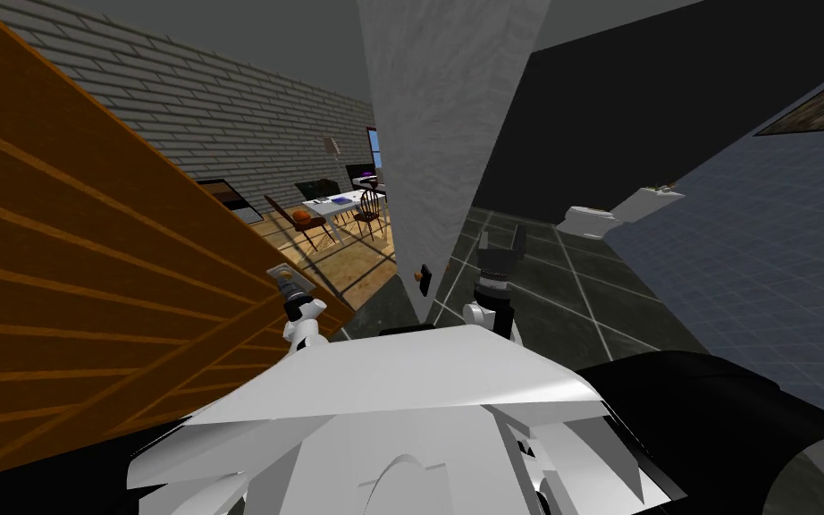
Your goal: Pull the door open
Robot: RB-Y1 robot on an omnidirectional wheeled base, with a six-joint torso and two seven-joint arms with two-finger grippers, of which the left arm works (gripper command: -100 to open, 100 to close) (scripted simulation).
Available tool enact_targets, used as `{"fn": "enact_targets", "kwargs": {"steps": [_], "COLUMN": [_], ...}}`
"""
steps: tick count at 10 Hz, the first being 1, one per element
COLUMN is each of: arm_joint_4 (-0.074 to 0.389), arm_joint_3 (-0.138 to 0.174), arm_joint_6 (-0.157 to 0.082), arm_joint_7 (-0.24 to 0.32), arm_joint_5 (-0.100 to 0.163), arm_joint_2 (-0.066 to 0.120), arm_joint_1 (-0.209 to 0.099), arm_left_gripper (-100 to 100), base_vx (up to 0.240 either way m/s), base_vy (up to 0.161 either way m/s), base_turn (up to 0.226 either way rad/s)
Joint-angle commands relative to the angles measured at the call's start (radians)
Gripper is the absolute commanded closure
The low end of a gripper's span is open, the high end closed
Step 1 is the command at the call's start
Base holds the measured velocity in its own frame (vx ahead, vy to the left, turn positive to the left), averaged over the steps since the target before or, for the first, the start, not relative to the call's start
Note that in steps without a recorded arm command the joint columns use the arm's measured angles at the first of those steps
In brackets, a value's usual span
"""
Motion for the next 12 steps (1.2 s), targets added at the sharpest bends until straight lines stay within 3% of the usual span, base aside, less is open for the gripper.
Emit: {"fn": "enact_targets", "kwargs": {"steps": [1,4,5,6,11,12], "arm_joint_4": [0.024,0.055,0.058,0.058,0.058,0.062], "arm_joint_3": [0.001,0.005,0.005,0.005,0.005,-0.017], "arm_joint_6": [-0.007,-0.012,-0.014,-0.014,-0.014,-0.012], "arm_joint_7": [0.026,0.062,0.054,0.054,0.054,0.063], "arm_joint_5": [0.007,0.019,0.017,0.017,0.017,0.015], "arm_joint_2": [0.035,0.089,0.084,0.084,0.084,0.083], "arm_joint_1": [0.015,0.038,0.029,0.029,0.029,0.026], "arm_left_gripper": [-100,-100,-100,100,100,100], "base_vx": [0.136,0.087,0.007,-0.006,-0.001,-0.132], "base_vy": [0.081,0.093,0.020,-0.003,-0.001,-0.020], "base_turn": [-0.128,-0.183,-0.046,0.025,0.003,-0.012]}}
